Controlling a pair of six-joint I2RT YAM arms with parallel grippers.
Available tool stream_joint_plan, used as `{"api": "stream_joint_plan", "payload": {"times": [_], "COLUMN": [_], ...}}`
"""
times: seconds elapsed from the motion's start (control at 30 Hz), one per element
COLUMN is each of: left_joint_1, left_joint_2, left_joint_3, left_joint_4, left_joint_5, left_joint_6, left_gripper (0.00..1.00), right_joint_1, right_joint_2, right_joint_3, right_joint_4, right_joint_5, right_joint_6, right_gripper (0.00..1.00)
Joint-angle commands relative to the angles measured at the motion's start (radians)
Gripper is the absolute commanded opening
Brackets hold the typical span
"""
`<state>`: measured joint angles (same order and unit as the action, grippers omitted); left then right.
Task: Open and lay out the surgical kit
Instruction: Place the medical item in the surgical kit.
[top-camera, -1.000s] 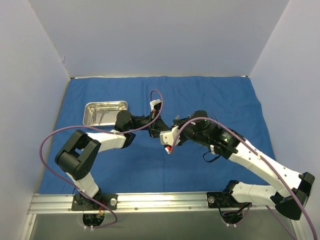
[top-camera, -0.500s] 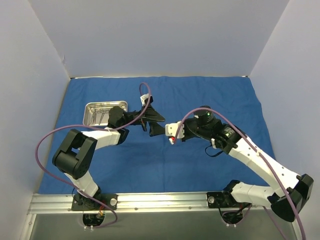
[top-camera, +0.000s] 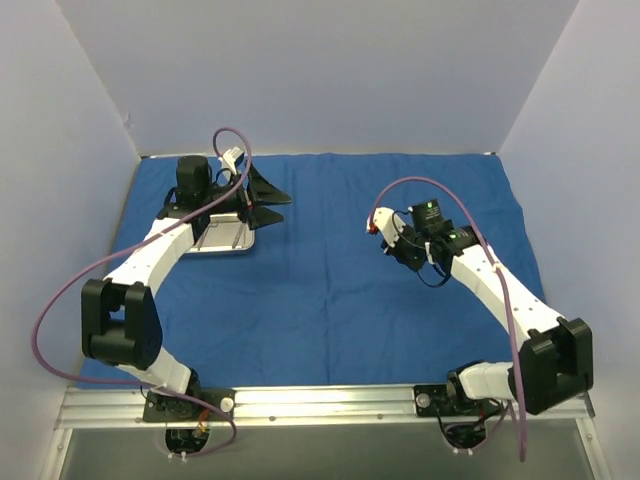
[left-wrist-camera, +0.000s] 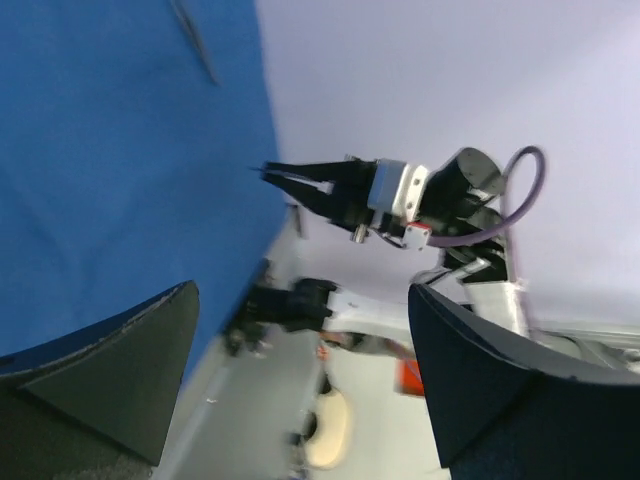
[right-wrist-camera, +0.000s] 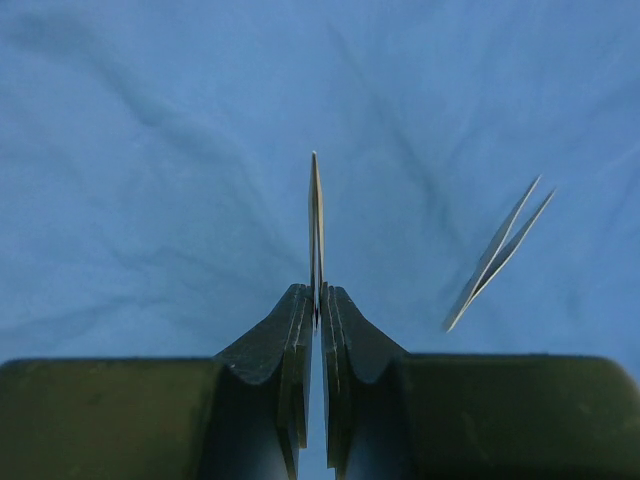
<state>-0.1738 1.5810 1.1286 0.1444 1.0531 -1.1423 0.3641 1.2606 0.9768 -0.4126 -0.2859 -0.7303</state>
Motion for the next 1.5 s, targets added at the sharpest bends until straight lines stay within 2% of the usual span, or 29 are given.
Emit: {"api": "stream_joint_plan", "payload": {"times": [0.0, 0.1, 0.23, 0.37, 0.47, 0.5, 0.67, 0.8, 0.93, 1.47], "left_joint_1": [0.005, 0.010, 0.023, 0.053, 0.094, 0.117, 0.154, 0.157, 0.158, 0.169], "left_joint_2": [-0.004, 0.028, -0.001, 0.004, 0.019, 0.023, 0.028, 0.051, 0.070, 0.103], "left_joint_3": [0.206, 0.301, 0.313, 0.341, 0.349, 0.349, 0.373, 0.379, 0.370, 0.378], "left_joint_4": [-0.786, -0.929, -0.936, -0.956, -0.954, -0.953, -0.983, -0.982, -0.953, -0.936], "left_joint_5": [-0.213, -0.365, -0.464, -0.495, -0.447, -0.427, -0.397, -0.386, -0.346, -0.291], "left_joint_6": [0.623, 0.720, 0.754, 0.799, 0.802, 0.796, 0.794, 0.800, 0.785, 0.790], "left_gripper": [0.94, 0.94, 0.94, 0.95, 1.00, 0.92, 0.91, 0.89, 0.84, 0.84], "right_joint_1": [-0.034, -0.054, -0.065, -0.076, -0.083, -0.086, -0.099, -0.123, -0.131, -0.132], "right_joint_2": [0.080, 0.183, 0.321, 0.460, 0.548, 0.569, 0.658, 0.688, 0.688, 0.755], "right_joint_3": [0.085, 0.135, 0.255, 0.336, 0.397, 0.414, 0.485, 0.510, 0.490, 0.510], "right_joint_4": [-0.054, -0.090, -0.149, -0.170, -0.181, -0.187, -0.226, -0.233, -0.233, -0.227], "right_joint_5": [0.105, 0.186, 0.275, 0.376, 0.419, 0.422, 0.482, 0.508, 0.519, 0.476], "right_joint_6": [0.167, 0.221, 0.268, 0.279, 0.292, 0.296, 0.302, 0.282, 0.276, 0.293], "right_gripper": [0.00, 0.00, 0.00, 0.00, 0.00, 0.00, 0.00, 0.00, 0.00, 0.00]}}
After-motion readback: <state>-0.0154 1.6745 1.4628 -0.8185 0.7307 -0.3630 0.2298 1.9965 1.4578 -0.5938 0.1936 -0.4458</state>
